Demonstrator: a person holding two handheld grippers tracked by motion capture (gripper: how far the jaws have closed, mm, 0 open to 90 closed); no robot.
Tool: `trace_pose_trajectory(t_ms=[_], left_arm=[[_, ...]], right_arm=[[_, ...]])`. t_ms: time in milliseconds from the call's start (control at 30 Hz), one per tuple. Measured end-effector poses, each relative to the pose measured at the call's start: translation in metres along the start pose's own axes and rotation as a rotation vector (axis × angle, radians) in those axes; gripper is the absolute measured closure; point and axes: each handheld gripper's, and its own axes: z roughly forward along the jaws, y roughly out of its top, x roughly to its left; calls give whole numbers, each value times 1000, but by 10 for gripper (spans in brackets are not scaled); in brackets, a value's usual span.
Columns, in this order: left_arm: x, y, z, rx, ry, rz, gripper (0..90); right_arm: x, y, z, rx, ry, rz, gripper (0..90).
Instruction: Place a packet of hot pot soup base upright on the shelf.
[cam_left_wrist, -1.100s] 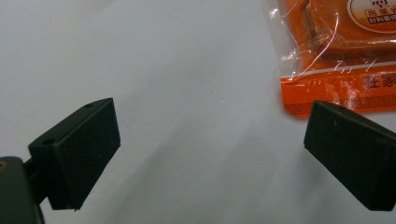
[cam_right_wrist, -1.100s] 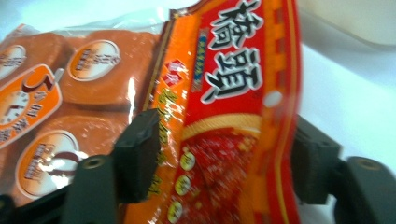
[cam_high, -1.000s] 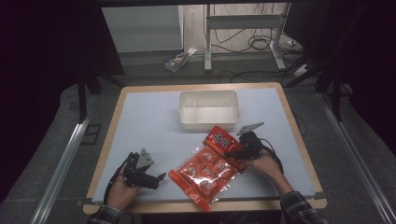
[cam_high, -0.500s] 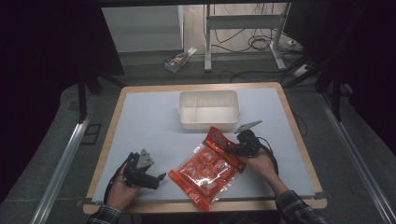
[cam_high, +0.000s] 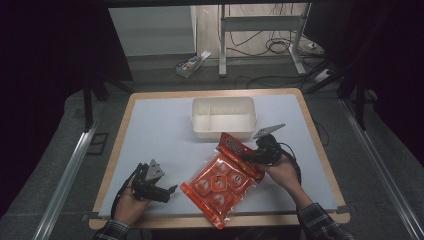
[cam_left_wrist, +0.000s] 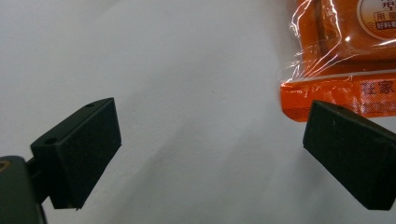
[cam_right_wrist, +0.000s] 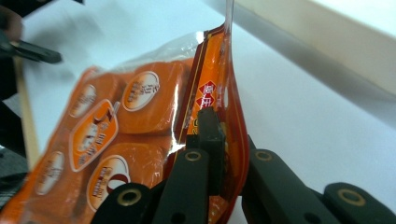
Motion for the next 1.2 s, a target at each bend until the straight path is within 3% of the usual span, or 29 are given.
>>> trace_pose_trajectory(t_ms=[633,967,1200], left_arm=[[1,0,-1,-5,3,-1,39],[1,0,-2,-15,3,-7,39],[2,0,-2,-16,-3,-14,38]], right_arm=[[43,53,-46,-101,71,-122,888],[56,74,-69,-138,96,-145,888],[60,88,-83,-149,70,-172,888]])
